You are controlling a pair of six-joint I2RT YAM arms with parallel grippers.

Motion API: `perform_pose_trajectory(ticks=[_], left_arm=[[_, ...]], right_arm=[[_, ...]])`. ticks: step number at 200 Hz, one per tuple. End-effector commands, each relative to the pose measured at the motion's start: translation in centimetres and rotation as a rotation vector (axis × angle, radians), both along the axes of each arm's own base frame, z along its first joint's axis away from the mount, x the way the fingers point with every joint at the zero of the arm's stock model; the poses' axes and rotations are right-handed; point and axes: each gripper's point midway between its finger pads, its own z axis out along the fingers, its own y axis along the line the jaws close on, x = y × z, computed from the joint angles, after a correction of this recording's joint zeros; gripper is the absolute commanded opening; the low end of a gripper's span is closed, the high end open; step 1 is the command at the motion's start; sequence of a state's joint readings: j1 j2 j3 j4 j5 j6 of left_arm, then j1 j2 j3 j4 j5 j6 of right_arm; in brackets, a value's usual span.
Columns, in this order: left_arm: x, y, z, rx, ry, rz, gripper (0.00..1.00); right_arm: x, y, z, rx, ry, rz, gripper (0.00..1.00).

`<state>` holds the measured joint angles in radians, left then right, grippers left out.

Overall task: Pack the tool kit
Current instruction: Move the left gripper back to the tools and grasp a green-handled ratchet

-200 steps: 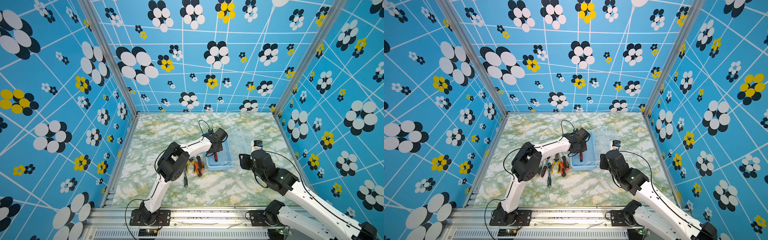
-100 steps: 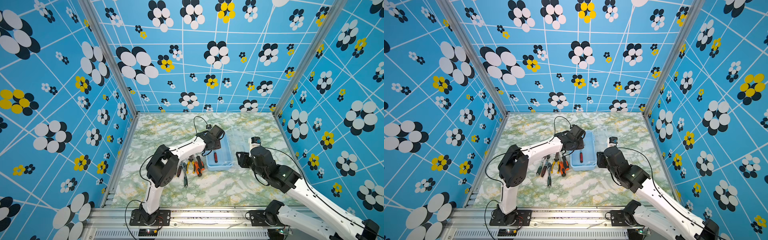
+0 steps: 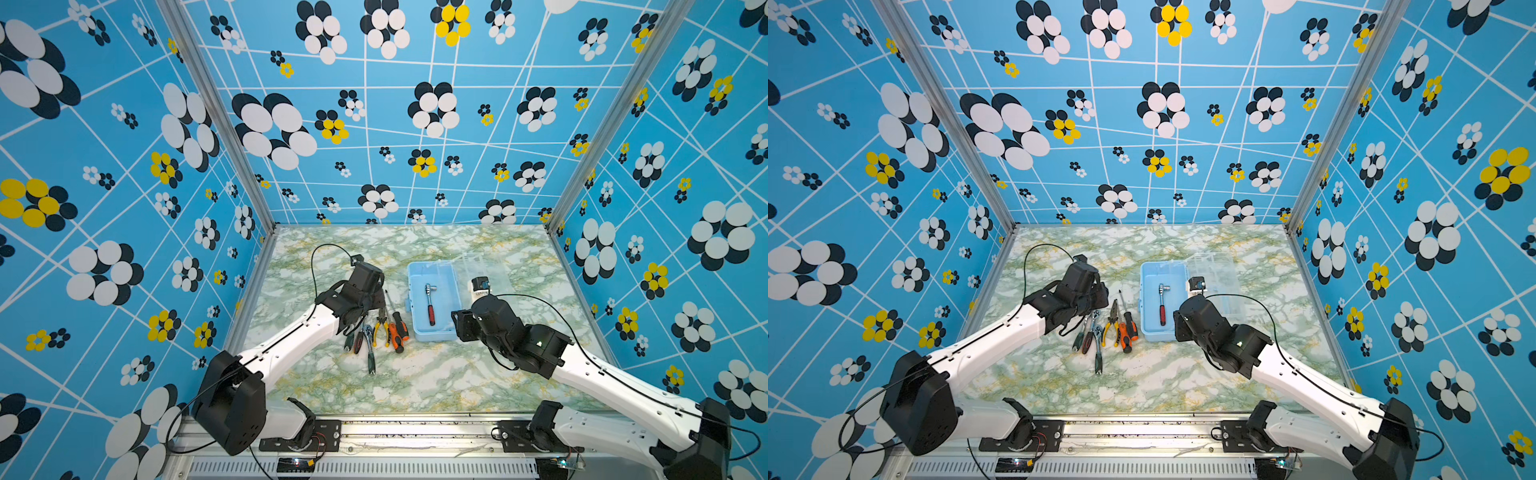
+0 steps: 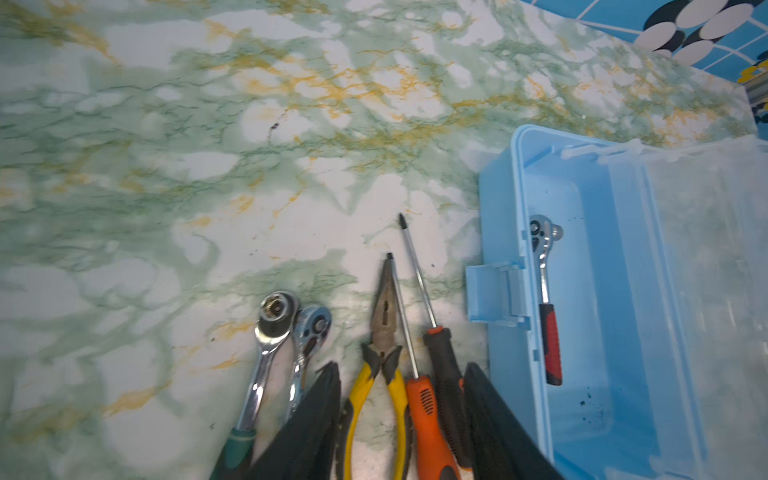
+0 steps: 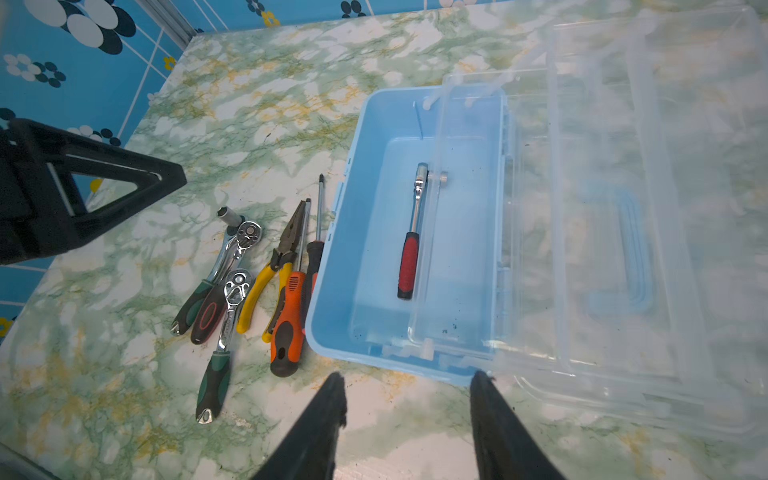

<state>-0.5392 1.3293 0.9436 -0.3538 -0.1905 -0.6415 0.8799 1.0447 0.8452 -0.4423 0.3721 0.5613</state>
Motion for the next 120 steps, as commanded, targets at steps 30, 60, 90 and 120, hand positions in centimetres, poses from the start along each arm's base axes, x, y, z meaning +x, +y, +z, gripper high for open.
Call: perform_pose_trajectory(ticks=[30,60,90,120], left_arm=[[-2.6,3.8,-1.9,0.048,0.037,0.025,0.48],[-3.7,4.9,-4.1,0.076,0.089,0.058,0.48],[-3.7,5.4,-6.4,0.111,0.145,0.072,0.46],[-2.9,6.2,-8.6,0.12,0.192,0.088,0.38]], right_arm=[[0.5,2.7,0.7,0.008,-0.048,0.021,0.51],[0.7,3.8,-0.2,-0.008,-0.033,0.038,0.51],[0.7,4.2,-1.1,-0.002,-0.017,0.044,0.5],[0.7,4.1,-1.4,0.002,-0.016,0.035,0.49]])
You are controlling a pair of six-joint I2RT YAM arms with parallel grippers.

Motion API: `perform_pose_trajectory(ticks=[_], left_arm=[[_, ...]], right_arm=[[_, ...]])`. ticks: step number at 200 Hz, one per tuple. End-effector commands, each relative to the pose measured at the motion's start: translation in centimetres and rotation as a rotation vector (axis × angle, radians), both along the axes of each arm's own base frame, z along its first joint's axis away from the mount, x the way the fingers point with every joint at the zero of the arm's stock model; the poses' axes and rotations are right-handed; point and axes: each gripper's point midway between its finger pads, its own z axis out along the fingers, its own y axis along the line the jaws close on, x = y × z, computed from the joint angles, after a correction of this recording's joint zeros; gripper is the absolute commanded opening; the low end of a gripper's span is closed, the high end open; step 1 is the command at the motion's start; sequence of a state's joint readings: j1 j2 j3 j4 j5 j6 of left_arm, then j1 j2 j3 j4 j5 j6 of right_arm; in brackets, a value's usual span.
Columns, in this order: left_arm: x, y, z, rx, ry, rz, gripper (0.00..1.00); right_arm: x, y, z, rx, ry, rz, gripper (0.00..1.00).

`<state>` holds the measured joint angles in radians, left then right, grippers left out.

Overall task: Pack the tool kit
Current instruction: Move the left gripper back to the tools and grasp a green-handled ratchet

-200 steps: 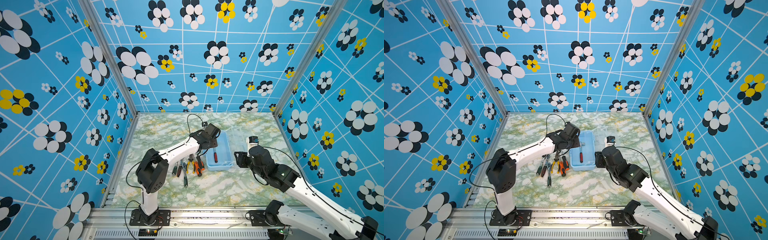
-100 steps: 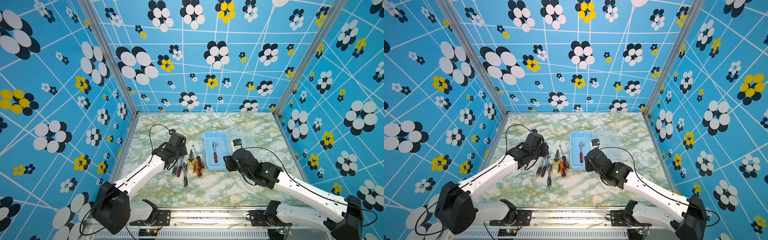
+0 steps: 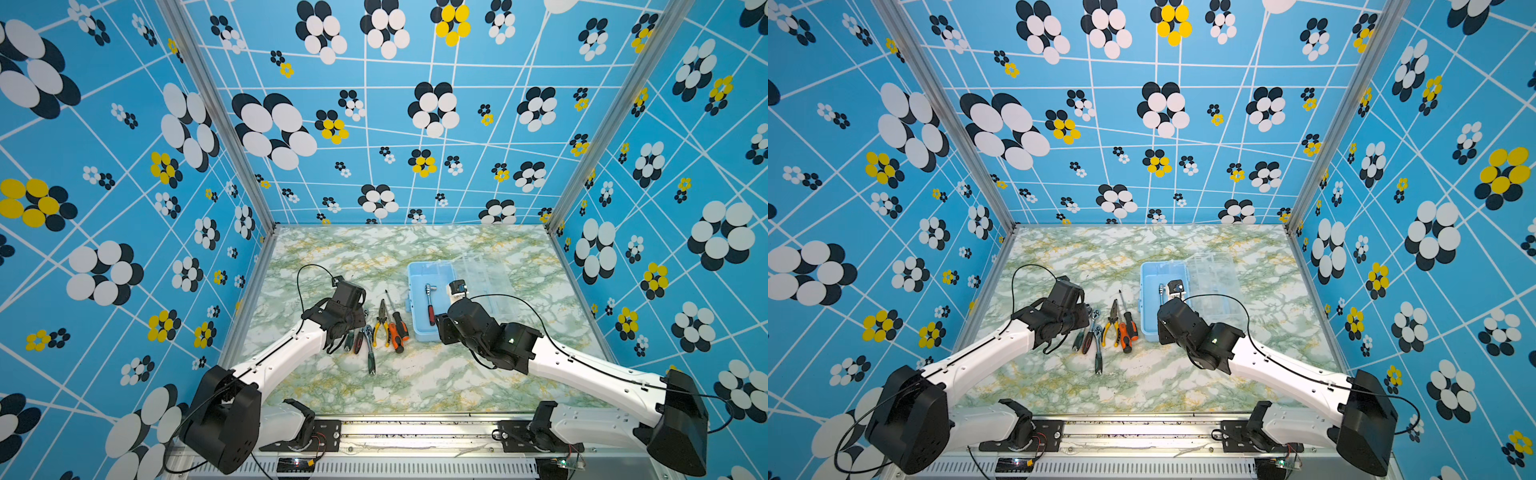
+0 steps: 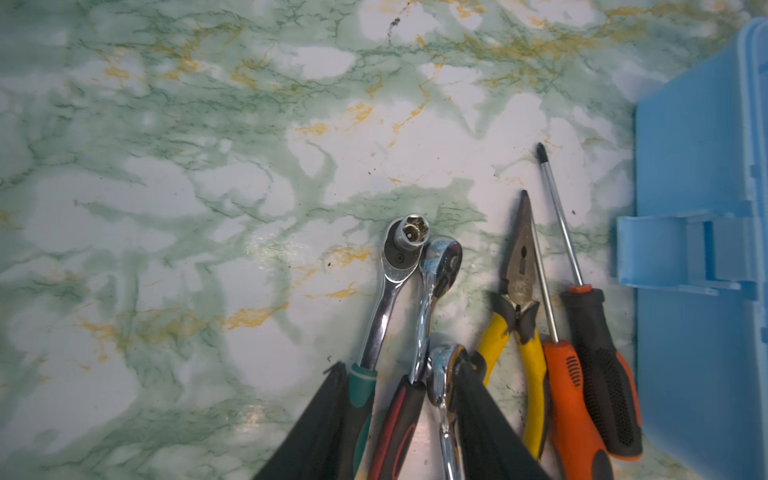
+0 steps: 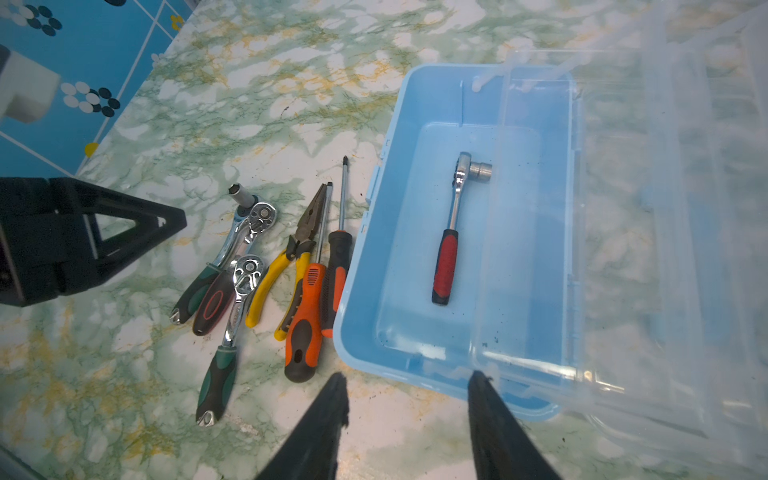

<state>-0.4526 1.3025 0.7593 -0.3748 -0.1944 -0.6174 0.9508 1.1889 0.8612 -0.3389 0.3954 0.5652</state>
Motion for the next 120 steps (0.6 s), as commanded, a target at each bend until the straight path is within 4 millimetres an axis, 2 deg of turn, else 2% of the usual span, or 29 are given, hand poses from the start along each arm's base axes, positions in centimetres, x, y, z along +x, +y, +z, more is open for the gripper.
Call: perform_pose_trajectory(ticks=[1,47,83,120], left_arm=[[0.3,1.0,-2.0,0.016,0.04,0.02,0.38],[1.5,1.1,-4.6,0.01,0.083,0.012,0.34],[1.5,0.4,-5.5,-0.022,0.093,-0.01,0.34],[1.3,0.6,-6.9,-0.003,0.125,-0.004,0.33]], right_arm=[[0.3,0.3,0.4,0.029,-0.02,-0.017,0.49],[0.4,0.3,0.2,0.022,-0.021,-0.026,0.49],[0.6,0.3,0.1,0.02,-0.021,-0.032,0.49],[0.7,0.6,-0.6,0.004,-0.01,-0.028,0.49]])
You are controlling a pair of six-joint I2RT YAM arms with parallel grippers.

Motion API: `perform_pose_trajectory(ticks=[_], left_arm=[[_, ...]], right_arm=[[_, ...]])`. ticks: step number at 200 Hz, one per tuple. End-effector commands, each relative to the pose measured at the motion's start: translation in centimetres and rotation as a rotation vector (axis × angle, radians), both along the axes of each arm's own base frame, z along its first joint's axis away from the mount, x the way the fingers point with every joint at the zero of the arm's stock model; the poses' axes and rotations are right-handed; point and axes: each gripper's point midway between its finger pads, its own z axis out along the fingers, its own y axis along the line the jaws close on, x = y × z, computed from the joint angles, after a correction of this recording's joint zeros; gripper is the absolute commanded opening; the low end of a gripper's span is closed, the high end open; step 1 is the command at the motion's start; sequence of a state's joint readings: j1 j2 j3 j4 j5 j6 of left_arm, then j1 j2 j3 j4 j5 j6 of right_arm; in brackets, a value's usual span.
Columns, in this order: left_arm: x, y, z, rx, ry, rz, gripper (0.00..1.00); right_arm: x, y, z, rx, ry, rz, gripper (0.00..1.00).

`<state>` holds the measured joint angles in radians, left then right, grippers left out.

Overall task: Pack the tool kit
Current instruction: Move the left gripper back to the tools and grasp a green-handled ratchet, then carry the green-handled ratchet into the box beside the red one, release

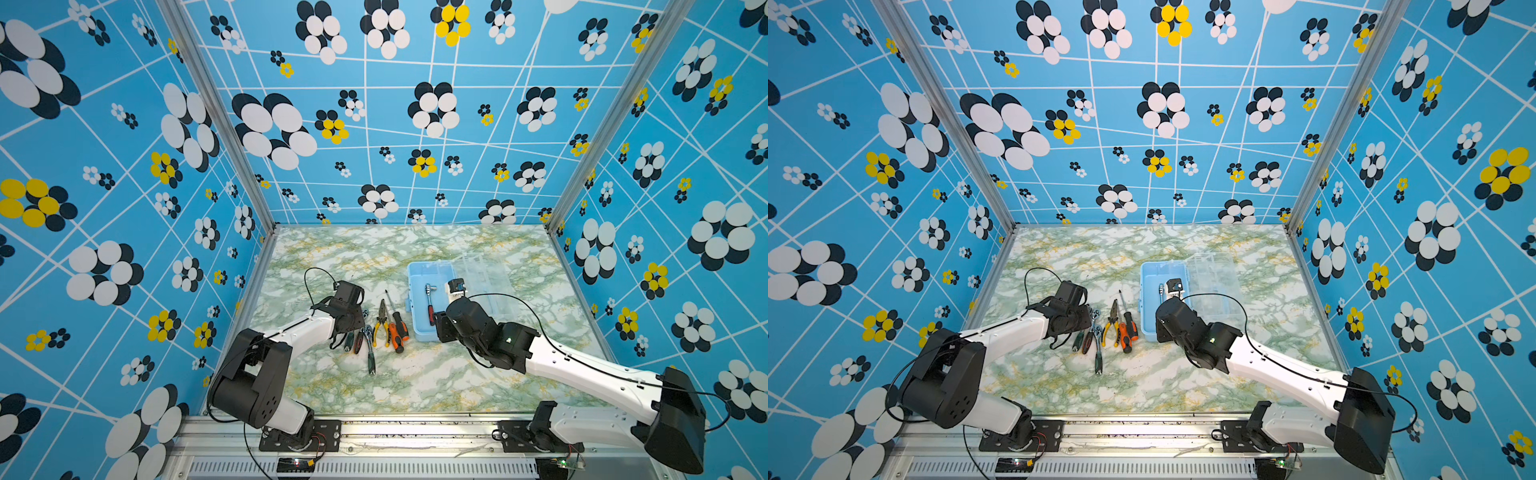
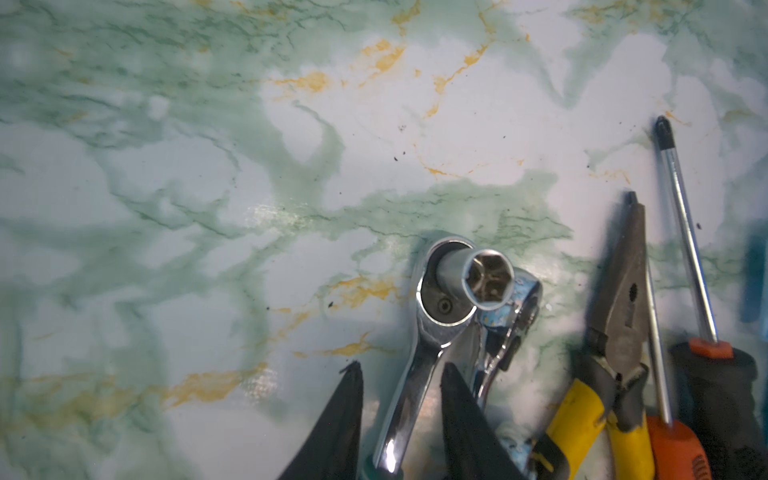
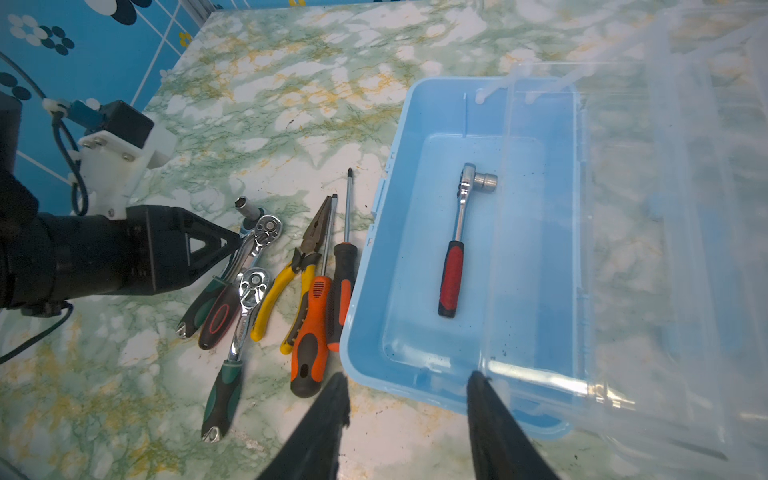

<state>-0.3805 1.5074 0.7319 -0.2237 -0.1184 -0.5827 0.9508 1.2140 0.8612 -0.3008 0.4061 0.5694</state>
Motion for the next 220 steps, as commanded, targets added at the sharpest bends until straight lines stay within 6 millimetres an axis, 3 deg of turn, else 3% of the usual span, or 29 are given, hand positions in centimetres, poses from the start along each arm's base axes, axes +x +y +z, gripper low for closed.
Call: perform_pose_trajectory(ticks=[1,87,113,122,147,176,220], left_arm=[[-0.2,0.1,-1.3,0.007,0.027,-0.009,0.33],[0.2,0.8,-4.1,0.095,0.1,0.007,0.2],[0.2,1.1,-4.0,0.116,0.116,0.021,0.09],[0.2,1.3,-3.9,0.127,0.119,0.025,0.0],[0.3,1.9,-3.5,0.159,0.121,0.055,0.0],[0.9,2.3,-1.1,0.173,0.071,0.071,0.0],[1.6,0.9,5.9,0.09,-0.062,0.036,0.0]], right_arm=[[0.2,0.1,-0.5,-0.005,0.002,-0.018,0.49],[0.4,0.2,-0.9,-0.015,-0.001,-0.019,0.48],[0.5,0.3,-1.0,-0.02,-0.005,-0.017,0.48],[0.6,0.4,-1.0,-0.023,-0.005,-0.014,0.48],[0.8,0.7,-1.2,-0.021,-0.003,-0.01,0.48],[1.2,0.8,-1.2,-0.012,0.002,-0.012,0.48],[1.7,0.5,-1.0,0.019,0.007,-0.022,0.48]])
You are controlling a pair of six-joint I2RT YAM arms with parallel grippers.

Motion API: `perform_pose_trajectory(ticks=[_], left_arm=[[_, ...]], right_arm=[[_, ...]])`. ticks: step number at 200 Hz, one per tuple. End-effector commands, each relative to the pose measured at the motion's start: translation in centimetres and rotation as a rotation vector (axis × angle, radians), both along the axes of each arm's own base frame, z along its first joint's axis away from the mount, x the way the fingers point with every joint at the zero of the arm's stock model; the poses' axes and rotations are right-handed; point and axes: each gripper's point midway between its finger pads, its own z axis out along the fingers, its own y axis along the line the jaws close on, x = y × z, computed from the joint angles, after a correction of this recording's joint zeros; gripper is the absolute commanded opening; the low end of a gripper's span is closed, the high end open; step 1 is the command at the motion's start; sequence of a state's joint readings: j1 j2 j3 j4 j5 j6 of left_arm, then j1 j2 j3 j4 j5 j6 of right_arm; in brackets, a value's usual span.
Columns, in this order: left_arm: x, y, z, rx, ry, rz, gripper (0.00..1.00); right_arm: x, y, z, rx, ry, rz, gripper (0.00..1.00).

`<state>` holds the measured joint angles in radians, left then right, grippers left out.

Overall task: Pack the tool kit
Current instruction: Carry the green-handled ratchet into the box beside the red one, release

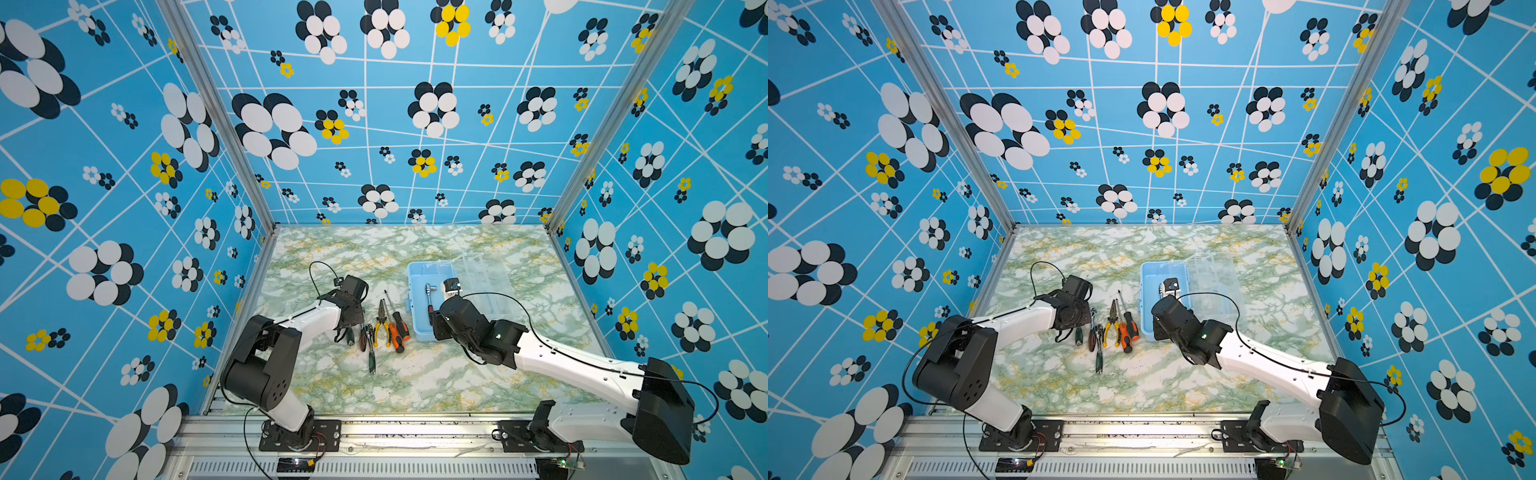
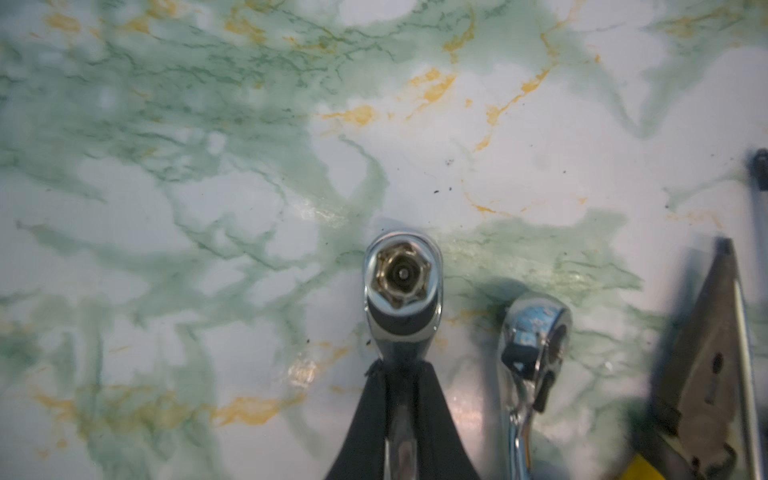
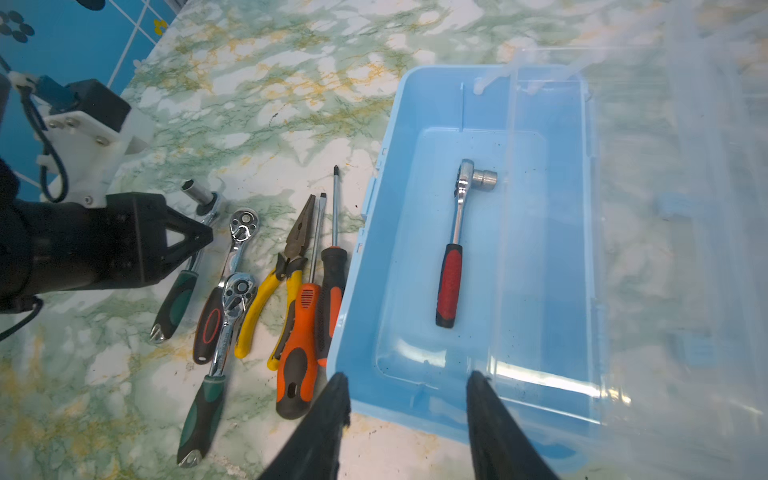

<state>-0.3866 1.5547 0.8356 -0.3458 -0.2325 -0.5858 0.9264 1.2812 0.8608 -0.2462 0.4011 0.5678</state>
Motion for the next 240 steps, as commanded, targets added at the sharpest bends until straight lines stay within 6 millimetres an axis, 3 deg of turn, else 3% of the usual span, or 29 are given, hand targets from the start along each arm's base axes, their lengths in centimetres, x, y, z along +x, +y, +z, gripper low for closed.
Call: perform_pose_trajectory(ticks=[1,23,50,77,89,115,155,200,240], left_arm=[[0.6,-0.7,5.2,-0.03,-0.088,-0.017,0.0],[0.6,-3.8,9.1,-0.117,-0.159,-0.068,0.0],[1.4,-10.1,13.3,-0.272,-0.24,-0.135,0.0],[2.6,-16.9,15.3,-0.374,-0.279,-0.206,0.0],[3.3,-19.2,15.2,-0.372,-0.274,-0.227,0.0],[4.9,-22.7,13.3,-0.347,-0.238,-0.257,0.0],[7.1,-25.1,9.3,-0.31,-0.174,-0.245,0.0],[9.0,-26.1,5.4,-0.239,-0.123,-0.223,0.0],[9.1,-25.9,2.1,-0.201,-0.06,-0.204,0.0]], right_arm=[[0.5,0.0,0.3,0.028,-0.003,-0.005,0.48],[0.8,-0.5,0.7,0.047,-0.012,-0.022,0.48],[1.1,-1.6,1.1,0.067,-0.021,-0.05,0.48],[1.5,-2.8,1.5,0.067,-0.029,-0.08,0.49],[1.7,-3.3,1.7,0.065,-0.03,-0.091,0.49],[1.6,-4.1,2.1,0.066,-0.036,-0.101,0.49],[1.3,-5.4,2.0,0.066,-0.038,-0.118,0.49],[1.2,-6.4,1.4,0.054,-0.026,-0.127,0.49],[1.1,-6.7,1.2,0.052,-0.021,-0.131,0.51]])
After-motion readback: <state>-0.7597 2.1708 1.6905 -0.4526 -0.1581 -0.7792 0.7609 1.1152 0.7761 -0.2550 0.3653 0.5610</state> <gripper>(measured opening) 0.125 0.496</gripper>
